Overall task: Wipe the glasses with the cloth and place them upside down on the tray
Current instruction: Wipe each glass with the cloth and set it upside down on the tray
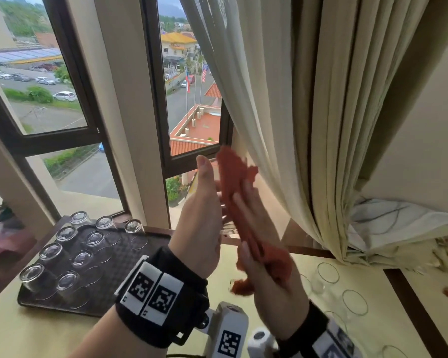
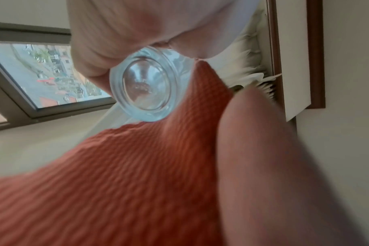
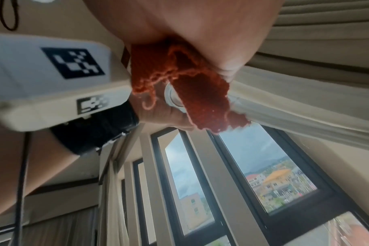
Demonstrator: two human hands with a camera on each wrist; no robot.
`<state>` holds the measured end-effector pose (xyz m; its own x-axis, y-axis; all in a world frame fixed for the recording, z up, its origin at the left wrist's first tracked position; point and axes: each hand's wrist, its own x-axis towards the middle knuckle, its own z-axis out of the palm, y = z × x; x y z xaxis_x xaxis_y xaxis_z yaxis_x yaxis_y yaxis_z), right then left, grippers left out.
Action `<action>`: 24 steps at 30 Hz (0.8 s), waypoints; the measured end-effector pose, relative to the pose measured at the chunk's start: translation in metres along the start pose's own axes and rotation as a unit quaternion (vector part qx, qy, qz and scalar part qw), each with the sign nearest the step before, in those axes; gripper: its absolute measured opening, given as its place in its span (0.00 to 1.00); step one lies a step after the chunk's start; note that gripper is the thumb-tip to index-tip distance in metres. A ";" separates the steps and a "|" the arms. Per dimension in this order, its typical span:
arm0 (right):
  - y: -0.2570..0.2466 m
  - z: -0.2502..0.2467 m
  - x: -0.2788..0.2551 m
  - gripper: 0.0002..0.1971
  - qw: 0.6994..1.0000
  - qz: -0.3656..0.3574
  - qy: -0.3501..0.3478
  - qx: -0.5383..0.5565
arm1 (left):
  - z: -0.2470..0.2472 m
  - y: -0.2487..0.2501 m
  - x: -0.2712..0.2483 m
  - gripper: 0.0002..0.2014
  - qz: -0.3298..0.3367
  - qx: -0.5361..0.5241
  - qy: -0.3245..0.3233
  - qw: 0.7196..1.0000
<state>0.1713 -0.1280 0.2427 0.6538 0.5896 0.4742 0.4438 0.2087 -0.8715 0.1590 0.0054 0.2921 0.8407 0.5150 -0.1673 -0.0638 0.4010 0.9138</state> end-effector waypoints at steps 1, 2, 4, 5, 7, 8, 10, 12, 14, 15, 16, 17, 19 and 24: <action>0.006 0.003 -0.010 0.27 1.000 0.002 -0.014 -0.015 | -0.003 0.002 0.001 0.37 0.004 0.002 -0.003 1.000; 0.010 0.005 -0.017 0.26 1.000 0.016 -0.018 -0.015 | -0.005 0.003 0.002 0.37 0.008 0.012 -0.006 1.000; 0.016 0.006 -0.017 0.25 0.996 0.073 0.005 0.042 | -0.009 0.001 0.003 0.39 0.018 0.031 0.011 0.999; 0.015 0.006 -0.012 0.24 0.991 0.104 0.030 0.084 | -0.009 0.000 0.002 0.39 0.020 0.036 0.016 0.999; 0.007 0.003 0.006 0.16 0.978 0.135 0.089 0.129 | -0.005 -0.005 0.001 0.39 0.011 0.038 0.015 0.999; 0.002 0.000 0.016 0.13 0.978 0.131 0.102 0.129 | -0.001 -0.008 0.000 0.40 0.008 0.038 0.009 0.999; -0.006 -0.005 0.032 0.16 0.980 0.109 0.103 0.133 | 0.006 -0.011 -0.002 0.41 0.002 0.032 0.005 0.999; -0.009 -0.003 0.034 0.21 0.987 0.067 0.080 0.123 | 0.009 -0.009 0.000 0.43 -0.007 0.016 0.018 1.000; -0.006 0.001 0.022 0.24 0.993 0.045 0.049 0.100 | 0.006 -0.001 0.003 0.42 -0.010 -0.003 0.036 0.999; 0.001 0.002 0.014 0.24 0.994 0.051 0.034 0.090 | 0.004 0.003 0.005 0.41 -0.011 -0.009 0.038 0.999; 0.006 0.004 0.004 0.25 0.994 0.059 0.018 0.085 | 0.001 0.006 0.007 0.41 -0.006 -0.008 0.036 0.999; 0.011 0.006 -0.005 0.25 0.994 0.068 0.004 0.085 | -0.002 0.007 0.010 0.41 0.004 0.000 0.030 1.000; 0.017 0.007 -0.012 0.25 0.990 0.094 0.001 0.105 | -0.007 0.008 0.012 0.48 0.017 0.025 0.022 0.999; 0.016 -0.005 0.018 0.21 0.975 0.138 0.089 0.153 | -0.004 -0.001 0.009 0.45 0.018 0.022 -0.009 1.000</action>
<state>0.1935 -0.1184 0.2375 0.8309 0.5162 0.2076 0.0513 0.3004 -0.9524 0.1641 0.0130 0.2883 0.8480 0.5142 -0.1281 -0.0703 0.3488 0.9346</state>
